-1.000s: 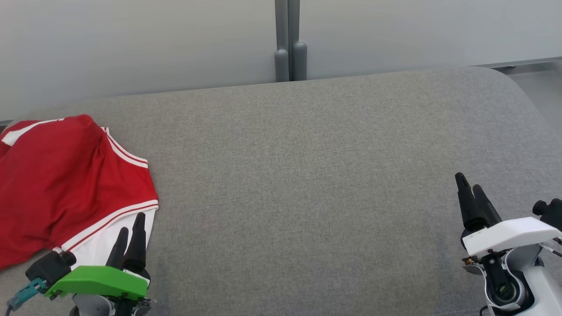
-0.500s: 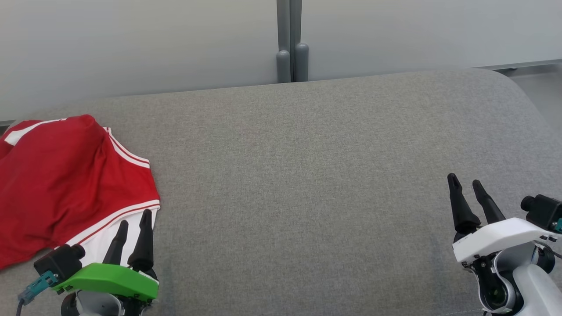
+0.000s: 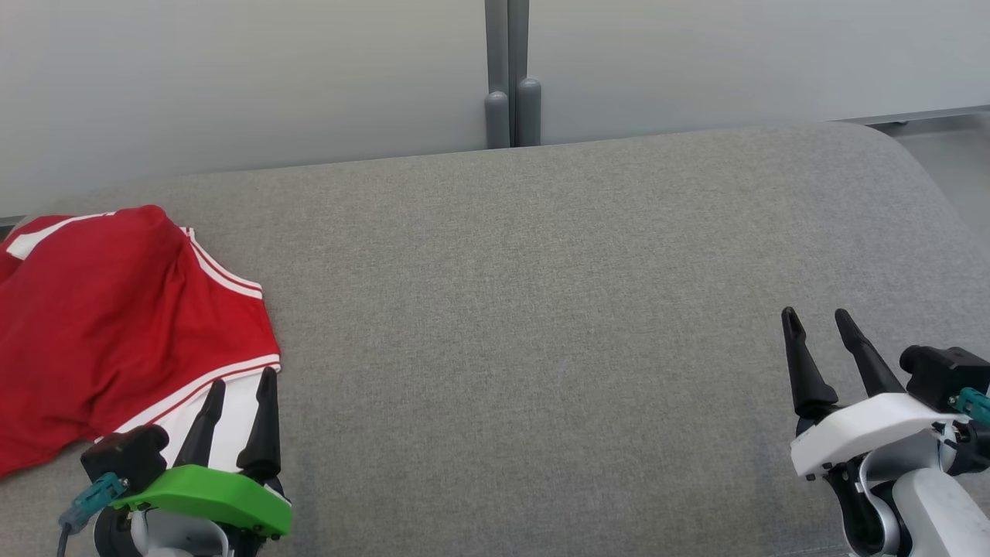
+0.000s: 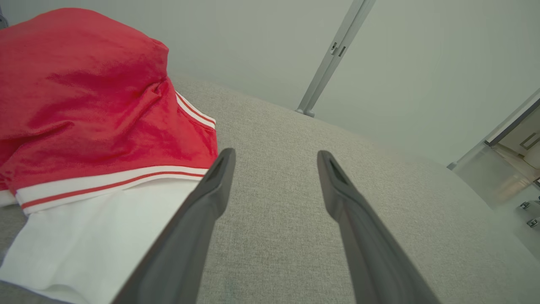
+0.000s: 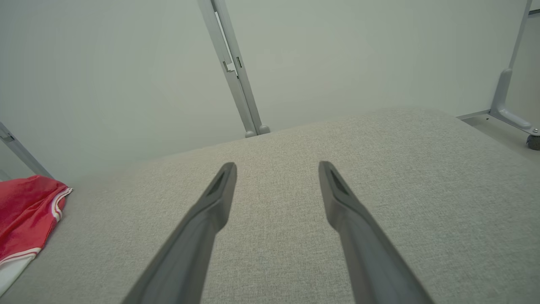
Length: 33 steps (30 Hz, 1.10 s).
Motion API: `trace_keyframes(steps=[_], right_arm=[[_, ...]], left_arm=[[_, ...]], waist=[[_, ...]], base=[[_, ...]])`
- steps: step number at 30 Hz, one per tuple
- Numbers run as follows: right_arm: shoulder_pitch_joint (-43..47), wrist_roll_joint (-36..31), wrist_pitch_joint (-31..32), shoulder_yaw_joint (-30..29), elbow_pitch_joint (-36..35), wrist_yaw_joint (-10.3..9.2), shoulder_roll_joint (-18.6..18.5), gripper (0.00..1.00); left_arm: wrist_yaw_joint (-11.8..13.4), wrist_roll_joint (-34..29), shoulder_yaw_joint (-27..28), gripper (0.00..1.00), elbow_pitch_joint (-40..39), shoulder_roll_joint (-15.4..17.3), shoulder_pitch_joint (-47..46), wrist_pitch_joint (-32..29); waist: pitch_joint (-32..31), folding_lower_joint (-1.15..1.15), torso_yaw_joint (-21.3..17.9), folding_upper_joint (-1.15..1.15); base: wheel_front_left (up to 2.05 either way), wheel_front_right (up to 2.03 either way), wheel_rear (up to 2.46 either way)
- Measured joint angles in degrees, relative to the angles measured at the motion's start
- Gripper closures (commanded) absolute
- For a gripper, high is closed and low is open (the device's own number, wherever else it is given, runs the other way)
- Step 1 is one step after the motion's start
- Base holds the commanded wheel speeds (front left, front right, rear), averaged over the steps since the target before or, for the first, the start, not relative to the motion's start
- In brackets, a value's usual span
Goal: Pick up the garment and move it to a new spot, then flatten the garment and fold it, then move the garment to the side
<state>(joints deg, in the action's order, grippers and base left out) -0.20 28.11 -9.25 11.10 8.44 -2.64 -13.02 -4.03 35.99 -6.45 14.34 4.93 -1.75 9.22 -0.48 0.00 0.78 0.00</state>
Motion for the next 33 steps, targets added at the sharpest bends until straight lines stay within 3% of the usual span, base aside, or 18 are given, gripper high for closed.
trace_keyframes(steps=[25,33], right_arm=[[0.9,-17.0,-5.0,1.8,-0.7,-0.05,-3.2,0.00],[0.9,-16.9,-5.2,0.3,-0.4,0.22,-2.3,0.00]], left_arm=[[-0.6,-18.0,0.9,0.00,1.3,0.0,0.0,5.1],[-1.1,-18.7,2.3,0.00,1.9,-0.1,0.0,5.1]], waist=[[-0.3,0.00,-0.8,0.00],[-0.4,0.00,-1.0,0.00]], base=[[0.00,0.00,0.00],[0.00,0.00,0.00]])
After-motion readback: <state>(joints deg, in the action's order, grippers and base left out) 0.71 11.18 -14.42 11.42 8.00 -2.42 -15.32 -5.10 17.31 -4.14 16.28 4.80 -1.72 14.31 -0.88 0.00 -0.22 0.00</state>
